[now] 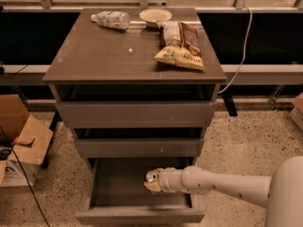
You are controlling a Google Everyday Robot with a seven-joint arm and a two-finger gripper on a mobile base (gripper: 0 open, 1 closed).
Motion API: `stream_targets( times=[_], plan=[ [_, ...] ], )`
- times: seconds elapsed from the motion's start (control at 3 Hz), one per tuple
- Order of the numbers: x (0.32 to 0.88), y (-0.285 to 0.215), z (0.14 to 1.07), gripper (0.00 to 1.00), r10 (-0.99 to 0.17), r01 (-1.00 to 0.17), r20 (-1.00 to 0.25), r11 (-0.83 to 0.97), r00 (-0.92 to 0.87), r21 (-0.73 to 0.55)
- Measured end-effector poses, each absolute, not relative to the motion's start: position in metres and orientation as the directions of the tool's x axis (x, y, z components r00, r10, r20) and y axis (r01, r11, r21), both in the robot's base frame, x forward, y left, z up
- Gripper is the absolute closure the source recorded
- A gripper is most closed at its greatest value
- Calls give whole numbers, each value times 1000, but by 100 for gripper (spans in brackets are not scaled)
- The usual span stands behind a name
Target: Place redbull can into bottom drawer
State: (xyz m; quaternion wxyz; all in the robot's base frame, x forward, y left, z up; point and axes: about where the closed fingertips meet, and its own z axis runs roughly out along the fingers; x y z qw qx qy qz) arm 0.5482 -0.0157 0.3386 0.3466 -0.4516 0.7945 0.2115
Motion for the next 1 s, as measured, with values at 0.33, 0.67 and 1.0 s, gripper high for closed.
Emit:
stream_targets(
  times=[0.33,0.67,1.0],
  plan=[
    [561,-20,288,97,-498,-828,-769,557,-401,72],
    [569,-25,248,86,-450,-795,-770,594,-452,120],
    [571,-31,222,63,-430,-768,-754,623,-497,151]
  ],
)
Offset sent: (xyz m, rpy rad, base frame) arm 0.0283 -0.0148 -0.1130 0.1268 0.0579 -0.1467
